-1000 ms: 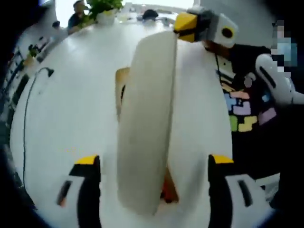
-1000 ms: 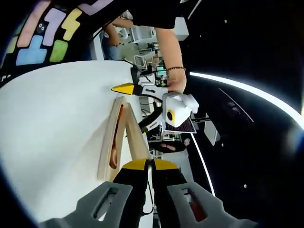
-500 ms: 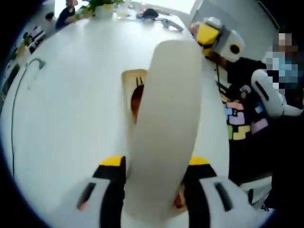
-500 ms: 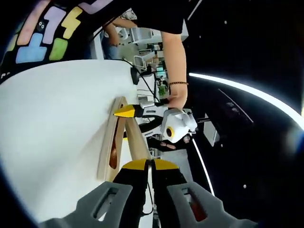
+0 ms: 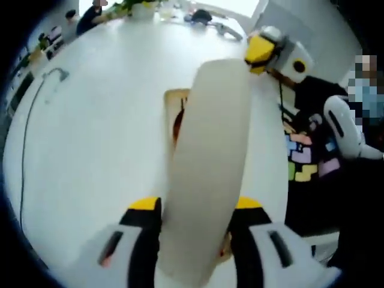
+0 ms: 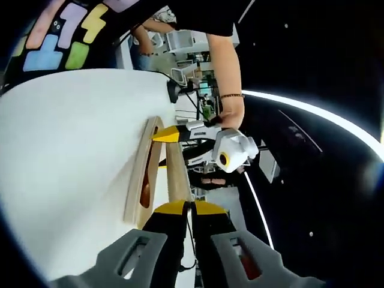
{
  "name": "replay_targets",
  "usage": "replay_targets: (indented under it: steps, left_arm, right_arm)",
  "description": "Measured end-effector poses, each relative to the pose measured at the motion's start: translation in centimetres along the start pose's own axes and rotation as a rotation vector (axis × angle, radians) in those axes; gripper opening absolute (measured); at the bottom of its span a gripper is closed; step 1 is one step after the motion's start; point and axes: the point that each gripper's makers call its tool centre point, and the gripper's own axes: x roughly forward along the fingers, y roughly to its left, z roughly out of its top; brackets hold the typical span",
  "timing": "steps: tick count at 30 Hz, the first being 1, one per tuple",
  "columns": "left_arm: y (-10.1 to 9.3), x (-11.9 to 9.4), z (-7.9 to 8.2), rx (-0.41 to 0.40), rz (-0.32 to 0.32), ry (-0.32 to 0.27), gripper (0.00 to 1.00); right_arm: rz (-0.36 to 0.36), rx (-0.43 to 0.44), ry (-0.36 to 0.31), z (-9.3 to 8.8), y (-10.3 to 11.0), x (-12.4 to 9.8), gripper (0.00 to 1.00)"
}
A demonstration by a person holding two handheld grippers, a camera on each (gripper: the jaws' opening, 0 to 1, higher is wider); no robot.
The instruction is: Arrange the utensils inside the cutlery case until each visible utensil rests in its matching compartment.
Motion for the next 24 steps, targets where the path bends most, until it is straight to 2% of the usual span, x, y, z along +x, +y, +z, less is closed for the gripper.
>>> replay_targets:
  steps: [3,8,12,18,24]
  left_arm:
    - [-0.9,0.0,-0.4,-0.024,0.024,0.02,0.45]
    - [-1.5,-0.1,-0.2,-0.049,0.061,0.017,0.38]
    - [-0.6,-0.2,-0.3,-0.06,0.116,0.03,0.33]
    - [-0.8,-0.4,-0.9,-0.058,0.154,0.042,0.32]
    - [-0.4,-0.5,-1.1,-0.071,0.175,0.03,0.32]
  right_arm:
    - [0.009,0.018,-0.011,0.0,0.4,0.0,0.01]
    - [0.024,0.054,-0.016,-0.9,0.6,-0.1,0.02]
    - [0.034,0.048,-0.013,-1.2,0.9,0.0,0.02]
    - [0.071,0.022,-0.012,-1.6,1.6,0.3,0.02]
    - [0.094,0.07,-0.026,-2.2,2.4,0.4,0.02]
